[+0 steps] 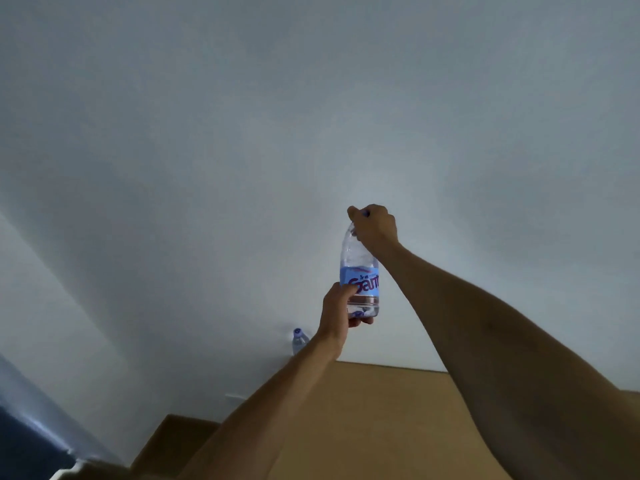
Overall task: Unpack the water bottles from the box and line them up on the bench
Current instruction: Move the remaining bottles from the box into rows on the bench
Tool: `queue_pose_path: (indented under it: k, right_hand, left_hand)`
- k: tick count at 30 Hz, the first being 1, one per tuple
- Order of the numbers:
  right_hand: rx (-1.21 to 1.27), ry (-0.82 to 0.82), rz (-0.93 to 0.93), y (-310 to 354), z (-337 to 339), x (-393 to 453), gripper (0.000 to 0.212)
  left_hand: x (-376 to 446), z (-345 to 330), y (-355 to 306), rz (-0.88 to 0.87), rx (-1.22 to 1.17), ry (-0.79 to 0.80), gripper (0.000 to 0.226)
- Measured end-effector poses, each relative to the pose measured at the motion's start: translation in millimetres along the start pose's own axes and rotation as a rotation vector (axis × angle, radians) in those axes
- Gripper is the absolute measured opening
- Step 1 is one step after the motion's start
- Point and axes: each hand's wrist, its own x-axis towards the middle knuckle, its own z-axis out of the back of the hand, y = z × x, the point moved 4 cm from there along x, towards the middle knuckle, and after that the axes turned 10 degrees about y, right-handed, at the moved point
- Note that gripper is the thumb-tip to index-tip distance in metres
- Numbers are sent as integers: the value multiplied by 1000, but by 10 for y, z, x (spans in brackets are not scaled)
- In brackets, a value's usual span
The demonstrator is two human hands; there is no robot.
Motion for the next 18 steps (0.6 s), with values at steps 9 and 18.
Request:
queue_pose_path:
  k: [9, 18]
  right_hand:
    - [58, -68, 2, 125, 0, -55, 29]
    - [-228, 70, 186, 97, -129, -28, 35]
  left_hand:
    - [34, -40, 7, 96, -391, 132, 56]
    - [134, 112, 76, 140, -319, 213, 35]
